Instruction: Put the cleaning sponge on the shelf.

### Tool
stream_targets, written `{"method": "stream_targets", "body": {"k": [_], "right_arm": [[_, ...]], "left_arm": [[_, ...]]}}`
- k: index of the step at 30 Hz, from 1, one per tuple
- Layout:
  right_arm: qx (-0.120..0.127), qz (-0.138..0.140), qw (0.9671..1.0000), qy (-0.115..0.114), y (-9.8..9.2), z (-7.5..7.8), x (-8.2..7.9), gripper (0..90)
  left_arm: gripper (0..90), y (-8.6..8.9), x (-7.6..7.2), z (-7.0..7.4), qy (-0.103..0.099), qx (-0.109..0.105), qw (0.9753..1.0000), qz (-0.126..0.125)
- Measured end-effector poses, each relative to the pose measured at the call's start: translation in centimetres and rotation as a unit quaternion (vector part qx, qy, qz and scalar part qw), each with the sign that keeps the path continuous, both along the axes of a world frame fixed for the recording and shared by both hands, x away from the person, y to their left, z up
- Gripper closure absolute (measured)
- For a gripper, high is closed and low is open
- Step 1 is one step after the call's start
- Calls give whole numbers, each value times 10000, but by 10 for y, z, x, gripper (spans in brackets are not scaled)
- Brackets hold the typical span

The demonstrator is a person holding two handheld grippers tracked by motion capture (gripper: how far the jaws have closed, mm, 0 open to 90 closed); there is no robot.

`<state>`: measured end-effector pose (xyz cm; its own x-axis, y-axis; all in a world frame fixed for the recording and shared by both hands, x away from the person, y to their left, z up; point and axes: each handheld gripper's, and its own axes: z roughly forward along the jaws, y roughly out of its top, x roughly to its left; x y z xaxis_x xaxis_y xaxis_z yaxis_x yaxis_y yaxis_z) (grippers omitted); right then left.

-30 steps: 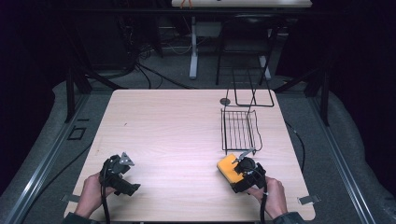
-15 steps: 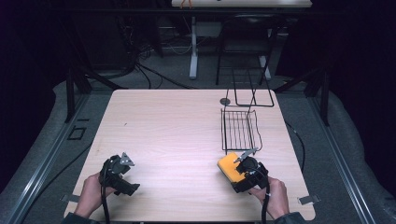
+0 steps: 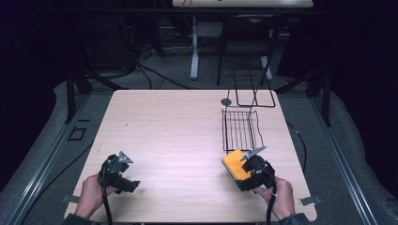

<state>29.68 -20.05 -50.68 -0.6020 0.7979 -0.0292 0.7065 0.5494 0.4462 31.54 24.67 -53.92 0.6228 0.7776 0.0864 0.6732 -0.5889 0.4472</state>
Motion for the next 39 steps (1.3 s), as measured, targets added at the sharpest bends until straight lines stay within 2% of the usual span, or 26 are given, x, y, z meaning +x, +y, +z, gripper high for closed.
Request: {"method": "stream_targets", "body": {"k": [3, 5, 7, 9, 11, 14, 16, 19, 25, 29, 34, 39], "right_arm": [[60, -53, 10000, -21, -3, 3, 0, 222], [94, -88, 9999, -56, -6, 6, 0, 222], [106, -101, 9998, -97, -7, 7, 0, 222], [130, -144, 9997, -147, -9, 10, 0, 223], [173, -168, 9996, -159, -10, 13, 0, 222], [170, -200, 9994, -239, -12, 17, 2, 223], [191, -221, 9992, -287, -13, 20, 4, 223], [240, -265, 9987, -365, -13, 24, 8, 224], [282, -338, 9979, -471, -15, 29, 15, 224], [316, -422, 9968, -594, -16, 33, 21, 225], [407, -547, 9949, -749, -17, 39, 30, 226], [425, -663, 9939, -777, -19, 38, 40, 226]], "left_arm": [[73, 3, 1, 2, -44, -88, 9999, -23], [2, 4, 1, 3, -5, -318, 9994, -124], [2, 5, 1, 5, -10, -484, 9986, -199], [2, 8, 3, 6, 64, -629, 9976, -278], [2, 10, 5, 5, 189, -677, 9971, -298], [2, 11, 7, 1, 314, -347, 9987, -202], [2, 11, 7, 0, 337, -246, 9989, -193], [2, 9, 7, 0, 397, -254, 9986, -237], [5, 7, 7, 1, 338, -240, 9988, -257], [15, 6, 7, -2, 469, -211, 9983, -267], [20, 6, 7, -1, 423, -190, 9986, -252], [21, 6, 7, -1, 444, -174, 9985, -258]]}}
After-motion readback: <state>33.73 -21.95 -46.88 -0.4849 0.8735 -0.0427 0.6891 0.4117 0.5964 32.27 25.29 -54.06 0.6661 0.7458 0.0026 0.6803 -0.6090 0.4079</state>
